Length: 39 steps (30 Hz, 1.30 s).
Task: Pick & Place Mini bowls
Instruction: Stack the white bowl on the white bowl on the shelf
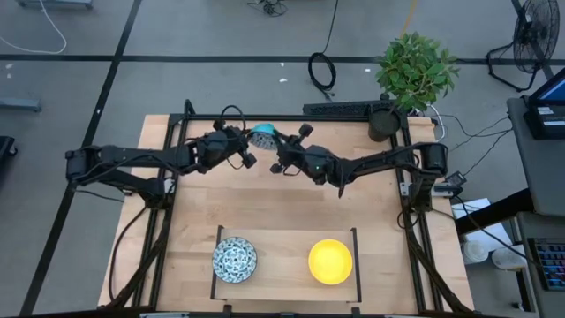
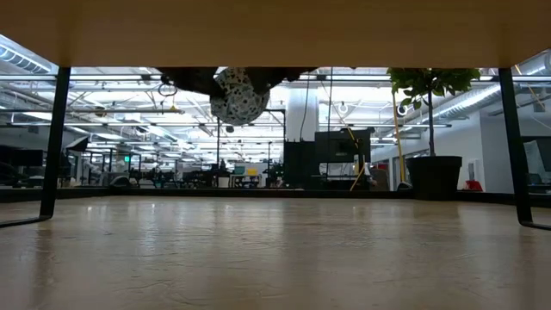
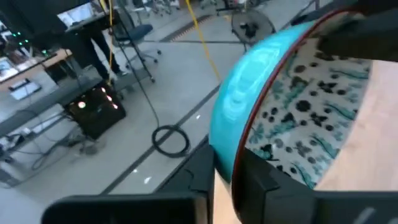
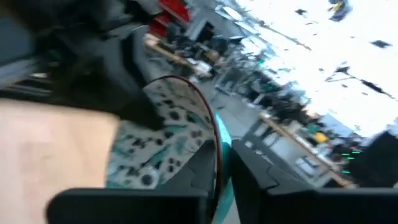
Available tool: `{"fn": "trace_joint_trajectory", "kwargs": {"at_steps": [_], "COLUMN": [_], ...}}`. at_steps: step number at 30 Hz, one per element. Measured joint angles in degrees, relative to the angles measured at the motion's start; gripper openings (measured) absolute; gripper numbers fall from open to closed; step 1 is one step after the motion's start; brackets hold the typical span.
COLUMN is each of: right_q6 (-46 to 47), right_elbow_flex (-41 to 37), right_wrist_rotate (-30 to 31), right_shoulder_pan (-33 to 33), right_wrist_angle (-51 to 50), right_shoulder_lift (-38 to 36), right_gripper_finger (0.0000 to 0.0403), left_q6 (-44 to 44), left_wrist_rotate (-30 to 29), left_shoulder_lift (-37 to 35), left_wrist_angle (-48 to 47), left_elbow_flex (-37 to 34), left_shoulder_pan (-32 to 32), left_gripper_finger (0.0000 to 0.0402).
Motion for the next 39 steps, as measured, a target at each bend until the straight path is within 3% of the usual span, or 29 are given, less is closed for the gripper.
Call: {"fn": "trace_joint_trajectory", "kwargs": {"at_steps": [6, 12, 18, 24, 30, 39], "right_q6": [6.8, 11.45, 15.61, 22.13, 25.06, 23.08], "right_elbow_flex": [-0.09, -0.07, -0.29, -0.96, -6.2, -28.05], "right_wrist_rotate": [-1.84, -0.71, 0.36, -7.9, -16.92, -21.92], "right_shoulder_pan": [0.81, 1.13, 1.11, 0.65, -0.98, -3.26], "right_wrist_angle": [-4.79, -9.2, -18.07, -27.97, -26.98, -14.09], "right_shoulder_lift": [-0.05, -0.16, -0.11, -3.06, -10.64, -32.01], "right_gripper_finger": [0.0099, 0.0174, 0.0217, 0.022, 0.0207, 0.0193], "left_q6": [2.26, 2.94, -0.24, -1.75, -3.55, -5.65], "left_wrist_rotate": [-2.92, -5.2, -7.87, -7.35, -7.08, -5.93], "left_shoulder_lift": [-1.95, -4.31, -6.37, -7.96, -9.31, -11.25], "left_wrist_angle": [-1.95, -3.73, -9.87, -11.32, -12.25, -15.08], "left_elbow_flex": [1.19, 3.19, 6.27, 6.95, 7.06, 7.04], "left_shoulder_pan": [-0.15, -0.19, -0.22, -1.43, -2.47, -2.69], "left_gripper_finger": [0.0013, 0.0012, 0.0011, 0.0011, 0.0011, 0.0011]}}
